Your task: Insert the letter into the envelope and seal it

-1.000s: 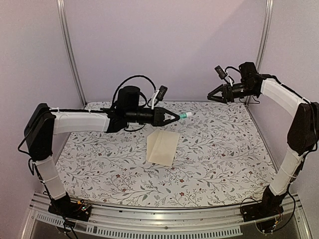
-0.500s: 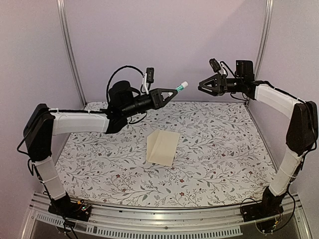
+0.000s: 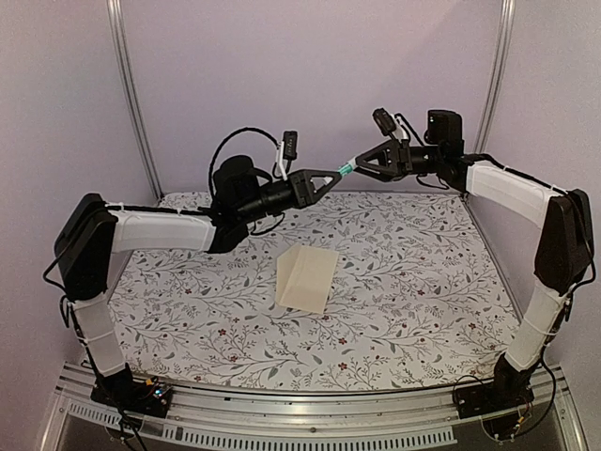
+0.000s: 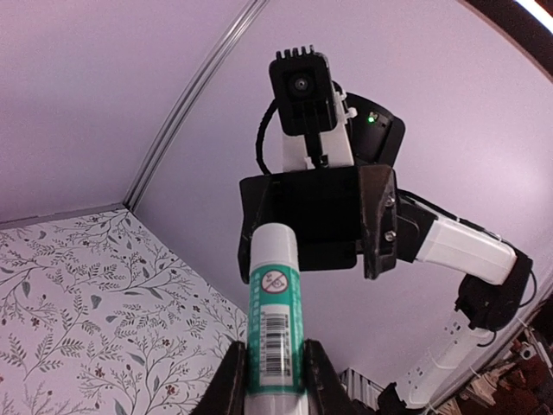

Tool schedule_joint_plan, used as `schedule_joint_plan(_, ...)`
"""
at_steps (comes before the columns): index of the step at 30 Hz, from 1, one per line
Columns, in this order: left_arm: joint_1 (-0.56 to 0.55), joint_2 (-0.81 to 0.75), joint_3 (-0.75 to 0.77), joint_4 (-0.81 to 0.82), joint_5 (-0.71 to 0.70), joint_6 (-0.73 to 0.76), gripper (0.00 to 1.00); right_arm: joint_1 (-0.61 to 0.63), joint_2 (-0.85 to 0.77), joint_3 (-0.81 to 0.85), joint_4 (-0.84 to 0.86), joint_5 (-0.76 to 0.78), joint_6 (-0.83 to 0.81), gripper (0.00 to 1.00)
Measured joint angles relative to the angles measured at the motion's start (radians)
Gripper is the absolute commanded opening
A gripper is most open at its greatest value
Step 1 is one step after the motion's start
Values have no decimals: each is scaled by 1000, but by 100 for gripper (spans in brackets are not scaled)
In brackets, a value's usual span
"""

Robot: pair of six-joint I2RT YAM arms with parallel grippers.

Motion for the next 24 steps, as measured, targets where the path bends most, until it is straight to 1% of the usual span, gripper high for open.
schedule_joint_plan(6,-2,17,20,21,19,-10,10,0,6,0,31,-2,22,33)
schedule_joint_plan(10,-4,23,22,31,28,-15,10,0,16,-1,62,-3,50,19)
schedule_joint_plan(12,-4,27,25,36,35,-16,12,0,19,-3,77,-3,64,12)
schedule_joint_plan(13,-4,28,25,37,37,-16,15,0,20,-4,84,-6,75,10)
schedule_joint_plan(15,-4,29,26,38,40,-16,24,-1,22,-5,97,-10,87,5)
schedule_joint_plan(17,-4,31,32,32,43,-19,36,-2,25,-6,109,-16,92,3)
schedule_joint_plan(19,-4,34,43,5,52,-9,44,-1,27,-6,116,-29,93,1)
schedule_joint_plan(22,-3,35,82,-104,88,15,47,-2,27,-2,85,-56,56,0)
schedule_joint_plan(23,-2,35,105,-164,109,30,50,-2,28,9,40,-61,24,0)
schedule_joint_plan(24,0,35,121,-205,126,44,52,-2,33,37,-48,-65,-44,0)
